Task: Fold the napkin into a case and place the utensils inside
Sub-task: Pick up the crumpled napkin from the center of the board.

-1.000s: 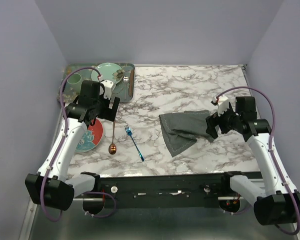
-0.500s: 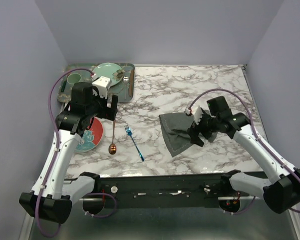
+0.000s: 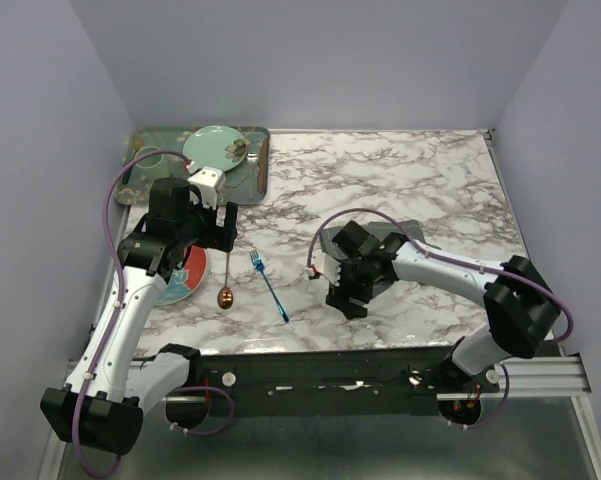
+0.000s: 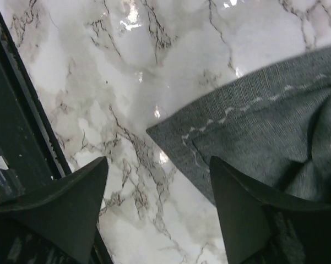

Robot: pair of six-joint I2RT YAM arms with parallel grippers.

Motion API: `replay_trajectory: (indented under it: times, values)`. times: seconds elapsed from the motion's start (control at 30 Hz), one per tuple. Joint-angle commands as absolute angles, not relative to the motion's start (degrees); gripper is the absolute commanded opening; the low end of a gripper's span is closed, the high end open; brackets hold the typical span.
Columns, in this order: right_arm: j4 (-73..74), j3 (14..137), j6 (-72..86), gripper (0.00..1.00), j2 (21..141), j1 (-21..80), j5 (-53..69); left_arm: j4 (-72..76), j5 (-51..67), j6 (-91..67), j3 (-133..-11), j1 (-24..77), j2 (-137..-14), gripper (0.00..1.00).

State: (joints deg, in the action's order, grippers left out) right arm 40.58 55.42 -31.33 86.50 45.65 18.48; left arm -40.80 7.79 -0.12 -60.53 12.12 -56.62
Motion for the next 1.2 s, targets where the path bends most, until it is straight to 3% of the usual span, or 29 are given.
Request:
replay_trajectory:
  times: [0.0,0.2,0.3,0.4,0.43,0.7,0.97,1.07,1.17]
  values:
    - [35.86,57.92,-30.41,0.79,93.41,49.12,14.77,-39.38,8.79,-0.26,-60.47,12.13,-55.72,0.99]
    - [31.03,56.08,-29.27,0.7,98.17,51.59,10.02,-39.02,8.0,-0.35,-60.12,12.13,-55.55,0.99]
    - [28.48,54.23,-28.83,0.58,99.84,52.29,7.39,-39.29,7.21,-0.26,-60.03,12.13,-55.28,0.99]
    - [27.33,54.14,-27.0,0.24,100.63,52.21,5.28,-39.29,6.77,-0.35,-59.94,11.95,-55.02,0.99]
    - [28.2,54.66,-26.29,0.01,100.11,52.29,4.93,-39.03,6.68,-0.44,-59.85,11.95,-54.93,0.99]
    - [34.97,68.35,-30.92,0.01,78.6,51.6,5.89,-36.74,9.22,-2.37,-60.29,10.99,-56.77,0.99]
    - [52.1,105.15,-34.28,0.01,76.73,46.41,6.86,-30.68,14.41,-2.47,-61.0,10.46,-58.01,0.99]
    - [57.29,109.59,-34.19,0.01,73.41,46.49,5.28,-27.43,20.98,1.48,-59.07,10.46,-55.64,0.99]
    - [57.31,102.24,-35.33,0.01,66.31,45.97,-1.56,-26.63,26.36,5.52,-57.31,10.55,-53.97,0.99]
